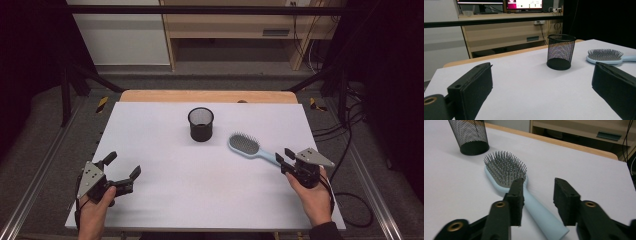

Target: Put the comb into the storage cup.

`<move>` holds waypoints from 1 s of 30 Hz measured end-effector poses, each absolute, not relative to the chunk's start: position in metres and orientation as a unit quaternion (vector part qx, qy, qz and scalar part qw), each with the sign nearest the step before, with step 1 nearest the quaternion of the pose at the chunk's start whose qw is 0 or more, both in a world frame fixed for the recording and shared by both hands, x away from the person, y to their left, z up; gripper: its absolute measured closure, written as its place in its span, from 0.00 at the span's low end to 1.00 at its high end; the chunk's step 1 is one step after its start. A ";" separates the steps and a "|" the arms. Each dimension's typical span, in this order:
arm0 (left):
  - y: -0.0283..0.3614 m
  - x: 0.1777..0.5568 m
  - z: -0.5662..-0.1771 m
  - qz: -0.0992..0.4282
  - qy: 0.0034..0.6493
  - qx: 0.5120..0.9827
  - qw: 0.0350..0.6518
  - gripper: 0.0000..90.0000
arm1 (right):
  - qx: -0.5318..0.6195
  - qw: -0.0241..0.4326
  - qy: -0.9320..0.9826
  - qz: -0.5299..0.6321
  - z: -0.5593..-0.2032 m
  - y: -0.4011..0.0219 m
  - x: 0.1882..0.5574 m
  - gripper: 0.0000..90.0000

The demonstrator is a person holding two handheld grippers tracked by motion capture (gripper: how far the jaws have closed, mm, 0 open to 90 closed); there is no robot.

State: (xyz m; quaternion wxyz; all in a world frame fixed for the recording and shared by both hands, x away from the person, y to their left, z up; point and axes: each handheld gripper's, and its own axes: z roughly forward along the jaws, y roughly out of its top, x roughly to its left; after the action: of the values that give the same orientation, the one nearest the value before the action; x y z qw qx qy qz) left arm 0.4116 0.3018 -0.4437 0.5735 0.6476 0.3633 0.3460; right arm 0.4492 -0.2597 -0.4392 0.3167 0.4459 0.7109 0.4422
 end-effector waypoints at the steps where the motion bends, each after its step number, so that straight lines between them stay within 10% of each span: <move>1: 0.301 0.412 -0.444 0.346 0.363 0.647 0.574 0.04 | 0.442 0.317 0.717 0.436 -0.437 -0.258 0.452 0.72; 12: 0.297 0.412 -0.444 0.346 0.358 0.654 0.569 0.04 | 0.432 0.301 0.754 0.394 -0.405 -0.249 0.496 0.97; 30: 0.298 0.413 -0.442 0.349 0.355 0.654 0.569 0.04 | 0.503 0.209 0.777 0.315 -0.431 -0.245 0.553 1.00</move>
State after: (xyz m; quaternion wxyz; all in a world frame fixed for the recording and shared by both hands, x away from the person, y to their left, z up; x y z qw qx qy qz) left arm 0.4128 0.2976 -0.4423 0.5693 0.6543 0.3554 0.3486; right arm 0.5535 -0.2448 -0.4309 0.2085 0.5032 0.7771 0.3153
